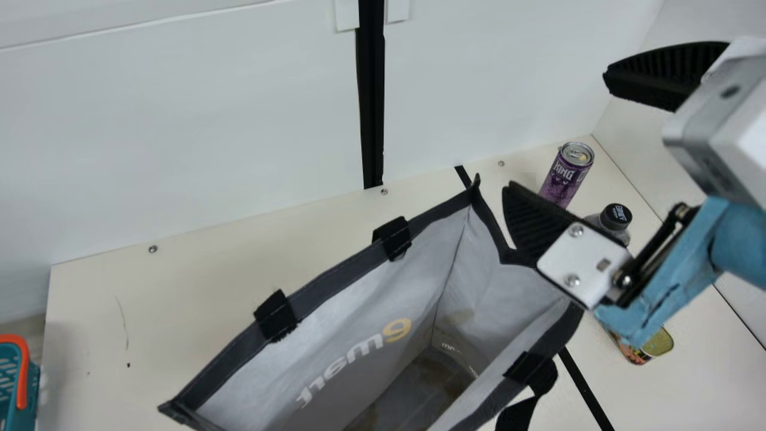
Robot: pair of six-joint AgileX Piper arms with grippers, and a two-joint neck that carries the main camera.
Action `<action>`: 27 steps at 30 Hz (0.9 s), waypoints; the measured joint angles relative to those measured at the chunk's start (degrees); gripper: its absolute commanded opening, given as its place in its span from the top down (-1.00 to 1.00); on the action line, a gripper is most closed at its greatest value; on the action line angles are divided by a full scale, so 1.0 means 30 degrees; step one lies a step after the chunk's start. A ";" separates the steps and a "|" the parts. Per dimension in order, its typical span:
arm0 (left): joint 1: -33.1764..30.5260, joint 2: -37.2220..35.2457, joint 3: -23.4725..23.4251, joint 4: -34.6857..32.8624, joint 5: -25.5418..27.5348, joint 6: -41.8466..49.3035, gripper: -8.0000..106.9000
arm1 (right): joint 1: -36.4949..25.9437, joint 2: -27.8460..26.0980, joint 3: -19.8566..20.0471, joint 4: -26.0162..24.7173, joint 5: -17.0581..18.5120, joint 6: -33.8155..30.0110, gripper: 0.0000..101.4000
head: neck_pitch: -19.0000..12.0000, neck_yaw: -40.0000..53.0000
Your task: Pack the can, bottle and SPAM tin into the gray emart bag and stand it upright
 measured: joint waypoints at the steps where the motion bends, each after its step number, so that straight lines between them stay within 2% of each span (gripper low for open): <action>1: 0.0000 0.0000 0.0000 0.0000 0.0000 0.0000 -0.71 | -0.0362 0.0137 -0.0035 0.0179 -0.0019 -0.0028 -0.87 | 0.0000 0.0029; 15: 0.0000 0.0000 0.0000 0.0000 0.0000 0.0000 -0.71 | -0.6705 0.1637 0.0029 0.3779 -0.0003 -0.1345 -0.87 | 0.0000 0.0029; 20: 0.0000 0.0000 0.0000 0.0000 0.0000 0.0000 -0.71 | -0.8495 0.2004 0.0422 0.4421 -0.0022 -0.1429 -0.87 | 0.0000 0.0029; 27: 0.0000 0.0000 0.0000 0.0000 0.0000 0.0000 -0.71 | -1.0159 0.2304 0.1218 0.4481 -0.0008 -0.1177 -0.87 | 0.0000 0.0000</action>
